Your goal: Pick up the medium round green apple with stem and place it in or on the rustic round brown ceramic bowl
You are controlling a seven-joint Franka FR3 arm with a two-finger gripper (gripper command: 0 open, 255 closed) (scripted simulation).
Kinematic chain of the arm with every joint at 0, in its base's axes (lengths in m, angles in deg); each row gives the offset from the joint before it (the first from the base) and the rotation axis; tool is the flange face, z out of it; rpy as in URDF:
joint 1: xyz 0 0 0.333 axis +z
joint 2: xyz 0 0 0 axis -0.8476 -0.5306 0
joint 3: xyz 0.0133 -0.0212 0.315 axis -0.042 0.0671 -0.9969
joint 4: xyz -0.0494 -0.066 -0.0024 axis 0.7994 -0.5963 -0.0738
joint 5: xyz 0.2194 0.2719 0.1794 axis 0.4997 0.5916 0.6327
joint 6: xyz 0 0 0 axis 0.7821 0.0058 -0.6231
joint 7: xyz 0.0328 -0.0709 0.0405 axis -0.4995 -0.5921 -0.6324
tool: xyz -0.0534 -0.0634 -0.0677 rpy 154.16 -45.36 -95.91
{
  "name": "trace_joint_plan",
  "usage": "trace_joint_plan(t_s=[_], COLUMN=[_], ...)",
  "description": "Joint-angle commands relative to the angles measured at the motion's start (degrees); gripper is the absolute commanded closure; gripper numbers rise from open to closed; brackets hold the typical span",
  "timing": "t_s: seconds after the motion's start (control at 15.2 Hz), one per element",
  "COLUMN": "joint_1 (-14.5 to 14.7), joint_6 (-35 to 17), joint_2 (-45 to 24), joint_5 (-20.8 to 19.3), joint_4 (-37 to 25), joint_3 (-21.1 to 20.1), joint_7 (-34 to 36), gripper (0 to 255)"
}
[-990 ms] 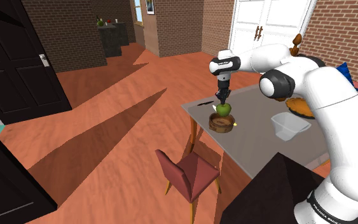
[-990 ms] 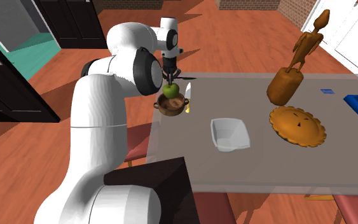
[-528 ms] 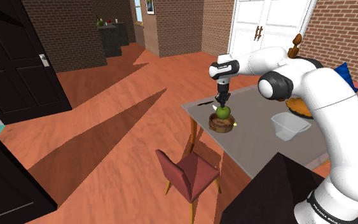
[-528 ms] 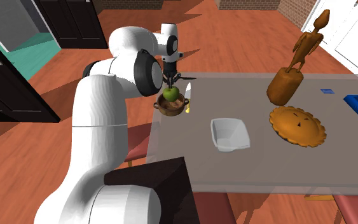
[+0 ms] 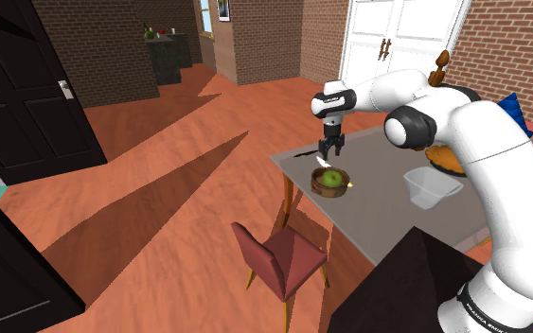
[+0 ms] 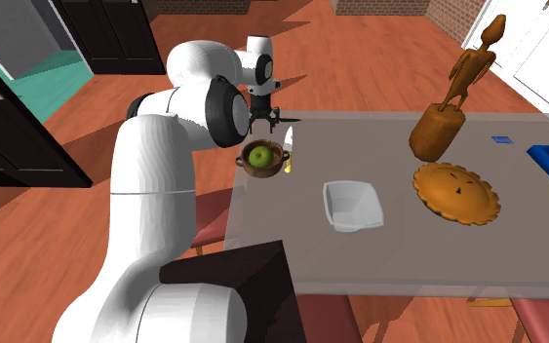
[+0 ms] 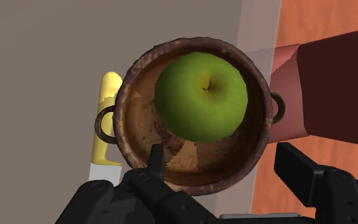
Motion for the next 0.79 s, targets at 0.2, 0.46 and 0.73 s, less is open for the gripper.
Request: trace_joint_plan(t_s=[0.2, 0.46, 0.73], joint_1=[-0.2, -0.9, -0.9], joint_6=[1.8, 7.3, 7.3], joint_2=[0.2, -0.1, -0.1], joint_5=[-0.1, -0.4, -0.4], joint_4=[-1.7, -7.6, -7.6], joint_3=[0.1, 0.1, 0.1], joint_7=[0.2, 0.6, 0.6], gripper=[0, 0, 0])
